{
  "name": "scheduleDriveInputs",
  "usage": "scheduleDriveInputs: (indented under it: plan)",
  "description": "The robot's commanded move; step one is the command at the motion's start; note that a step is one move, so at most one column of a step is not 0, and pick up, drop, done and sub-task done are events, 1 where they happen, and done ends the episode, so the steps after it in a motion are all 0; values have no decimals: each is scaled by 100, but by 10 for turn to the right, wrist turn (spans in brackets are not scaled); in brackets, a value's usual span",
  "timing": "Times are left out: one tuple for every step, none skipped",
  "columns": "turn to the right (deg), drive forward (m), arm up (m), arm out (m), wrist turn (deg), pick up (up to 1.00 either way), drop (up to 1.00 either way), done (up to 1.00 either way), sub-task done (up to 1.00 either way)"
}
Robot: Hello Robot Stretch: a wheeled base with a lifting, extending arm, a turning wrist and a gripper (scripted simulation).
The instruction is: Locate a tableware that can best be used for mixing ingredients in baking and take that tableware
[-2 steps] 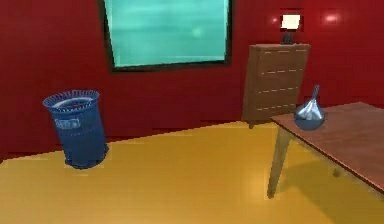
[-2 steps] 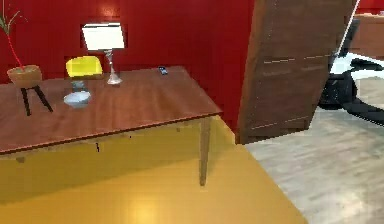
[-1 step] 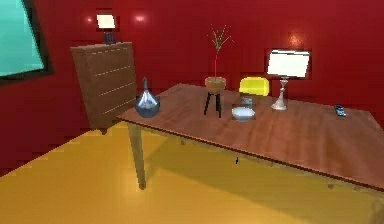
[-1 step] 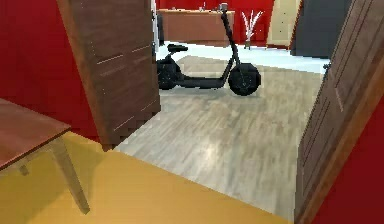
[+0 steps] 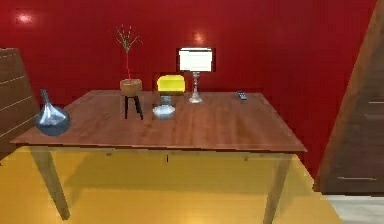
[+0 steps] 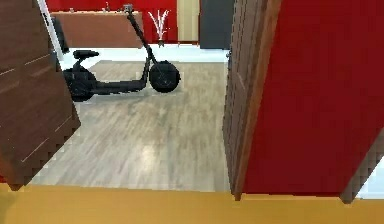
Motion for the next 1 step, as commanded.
scheduleDriveInputs:
  plan:
    - [30,0,0,0,0,0,0,0,0]
